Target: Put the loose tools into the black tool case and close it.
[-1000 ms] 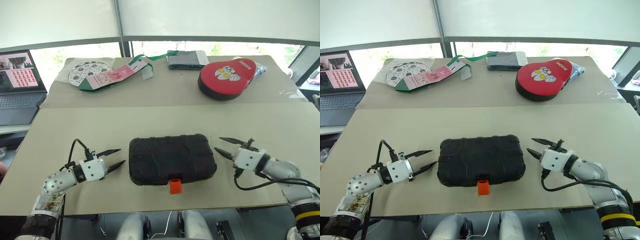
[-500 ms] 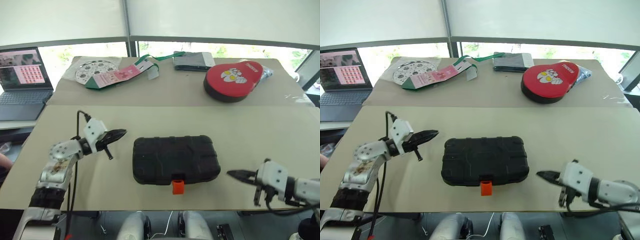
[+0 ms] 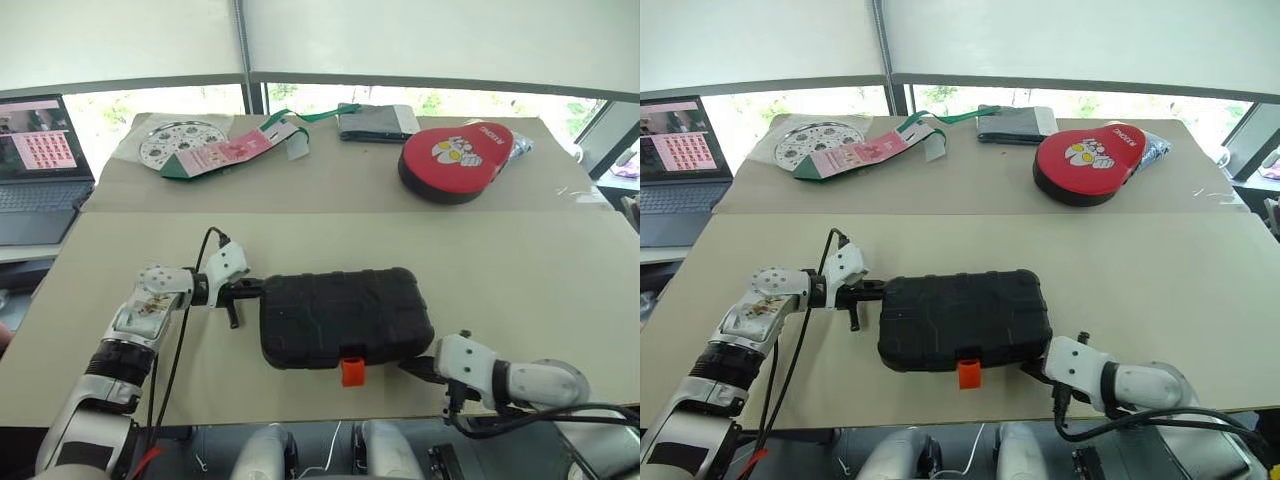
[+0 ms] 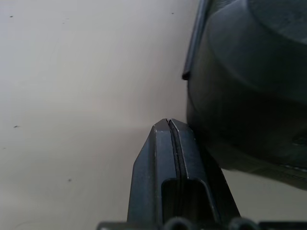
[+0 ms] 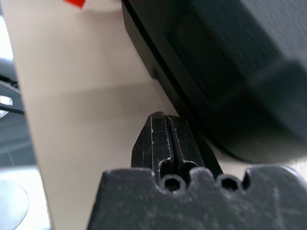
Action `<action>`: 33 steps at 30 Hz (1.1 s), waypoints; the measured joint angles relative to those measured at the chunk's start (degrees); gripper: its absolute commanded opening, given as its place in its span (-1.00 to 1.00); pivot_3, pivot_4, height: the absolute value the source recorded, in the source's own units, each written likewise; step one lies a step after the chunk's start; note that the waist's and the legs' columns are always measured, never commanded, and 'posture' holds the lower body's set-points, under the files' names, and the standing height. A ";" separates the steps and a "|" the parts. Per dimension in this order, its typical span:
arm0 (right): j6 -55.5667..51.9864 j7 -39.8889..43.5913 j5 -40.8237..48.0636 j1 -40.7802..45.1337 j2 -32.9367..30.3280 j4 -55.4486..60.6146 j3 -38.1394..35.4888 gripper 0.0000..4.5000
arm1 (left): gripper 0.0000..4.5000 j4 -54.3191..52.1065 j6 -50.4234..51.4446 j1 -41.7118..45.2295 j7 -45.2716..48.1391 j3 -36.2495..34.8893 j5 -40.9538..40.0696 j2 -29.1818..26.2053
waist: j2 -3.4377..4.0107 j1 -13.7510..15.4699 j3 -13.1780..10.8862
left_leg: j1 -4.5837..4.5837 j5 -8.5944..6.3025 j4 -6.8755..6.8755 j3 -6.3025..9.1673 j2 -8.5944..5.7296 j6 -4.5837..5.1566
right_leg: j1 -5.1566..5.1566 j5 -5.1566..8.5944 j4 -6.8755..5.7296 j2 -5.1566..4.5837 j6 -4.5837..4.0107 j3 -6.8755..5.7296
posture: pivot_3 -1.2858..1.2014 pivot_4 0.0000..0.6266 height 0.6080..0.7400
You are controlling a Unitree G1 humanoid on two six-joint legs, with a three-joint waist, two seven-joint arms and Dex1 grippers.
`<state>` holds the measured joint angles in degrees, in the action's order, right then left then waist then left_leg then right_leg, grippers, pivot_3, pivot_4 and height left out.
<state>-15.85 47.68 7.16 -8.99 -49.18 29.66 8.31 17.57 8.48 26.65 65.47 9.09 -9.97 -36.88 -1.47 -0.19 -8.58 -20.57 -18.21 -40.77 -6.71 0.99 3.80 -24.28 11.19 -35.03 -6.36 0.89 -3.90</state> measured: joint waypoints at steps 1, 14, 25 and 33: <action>-0.06 -0.05 -0.44 1.11 1.02 -0.76 0.48 -0.98 | -0.97 -0.97 0.62 -0.80 -0.12 -0.54 -0.12 -0.14 | -0.03 -0.17 0.01 | 0.00 0.00 -0.01 0.01 0.02 0.00 | 0.00 0.00 0.00 0.01 -0.01 0.00 | 0.03 -0.52 1.00; 5.88 -2.54 -6.22 20.56 10.68 -23.59 2.27 -0.98 | -0.97 -17.60 10.17 -13.08 -4.64 -6.98 -6.18 1.12 | -0.11 0.02 -0.04 | -0.17 0.03 -0.11 0.04 -0.03 -0.06 | -0.13 -0.13 -0.02 -0.13 -0.11 -0.02 | 0.03 -0.52 1.00; 6.33 0.79 -0.98 9.29 4.76 -18.63 -6.81 -0.98 | -0.97 -14.32 11.46 -3.30 -5.71 -11.33 -9.61 0.76 | -0.05 1.16 -0.05 | -0.46 0.04 -0.16 0.16 -0.06 -0.05 | -0.18 -0.11 0.05 -0.14 -0.07 -0.31 | 0.03 -0.52 1.00; 2.08 1.88 1.61 4.42 5.57 -11.12 -6.52 -0.98 | -0.97 -14.81 17.44 6.28 -1.39 -2.07 -10.45 5.04 | -0.06 0.54 -0.05 | -0.44 0.04 -0.18 0.15 -0.10 -0.05 | -0.13 -0.04 0.06 0.00 0.04 -0.23 | 0.03 -0.52 1.00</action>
<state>-13.77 49.56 8.77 -4.57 -43.61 18.54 1.79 2.76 25.92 32.93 64.07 7.02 -20.42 -31.84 -1.53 0.35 -8.63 -21.01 -18.17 -40.95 -6.56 0.89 3.76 -24.40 11.15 -34.97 -6.36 0.93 -4.13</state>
